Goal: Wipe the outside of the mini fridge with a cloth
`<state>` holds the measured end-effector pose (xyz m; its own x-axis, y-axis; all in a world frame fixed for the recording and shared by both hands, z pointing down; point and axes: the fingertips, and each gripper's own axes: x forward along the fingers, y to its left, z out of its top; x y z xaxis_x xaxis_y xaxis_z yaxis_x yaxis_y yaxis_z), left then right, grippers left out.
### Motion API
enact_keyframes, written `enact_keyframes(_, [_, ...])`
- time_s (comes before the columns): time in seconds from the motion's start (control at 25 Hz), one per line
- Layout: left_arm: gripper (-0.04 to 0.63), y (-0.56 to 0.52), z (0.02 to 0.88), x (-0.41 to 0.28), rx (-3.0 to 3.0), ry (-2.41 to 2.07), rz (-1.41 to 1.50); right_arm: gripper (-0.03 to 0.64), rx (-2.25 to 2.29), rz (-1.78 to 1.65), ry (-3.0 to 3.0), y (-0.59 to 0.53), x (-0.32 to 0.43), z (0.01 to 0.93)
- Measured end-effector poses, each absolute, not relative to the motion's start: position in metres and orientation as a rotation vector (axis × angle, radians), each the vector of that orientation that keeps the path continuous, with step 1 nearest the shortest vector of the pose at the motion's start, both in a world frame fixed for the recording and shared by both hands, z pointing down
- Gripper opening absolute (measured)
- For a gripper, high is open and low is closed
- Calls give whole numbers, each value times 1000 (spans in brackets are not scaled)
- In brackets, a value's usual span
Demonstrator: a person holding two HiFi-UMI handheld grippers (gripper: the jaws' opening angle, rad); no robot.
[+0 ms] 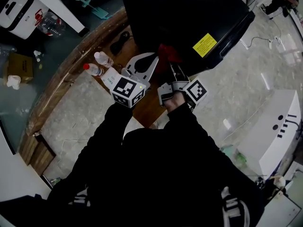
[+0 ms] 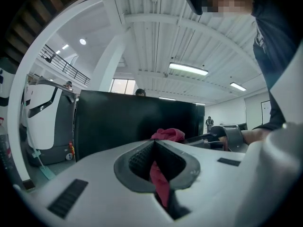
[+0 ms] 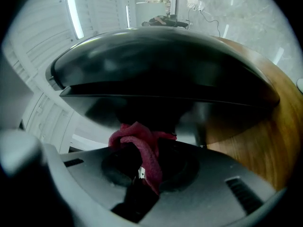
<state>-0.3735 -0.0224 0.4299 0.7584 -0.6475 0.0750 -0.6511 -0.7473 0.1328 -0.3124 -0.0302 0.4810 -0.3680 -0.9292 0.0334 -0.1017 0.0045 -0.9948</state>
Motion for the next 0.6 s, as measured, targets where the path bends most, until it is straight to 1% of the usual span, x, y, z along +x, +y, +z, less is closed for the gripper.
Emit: enact_keyframes(0.6, [6,-31,580,-369,2660,-1000,221,95,-1207,-1611,1507,-34,-314,616])
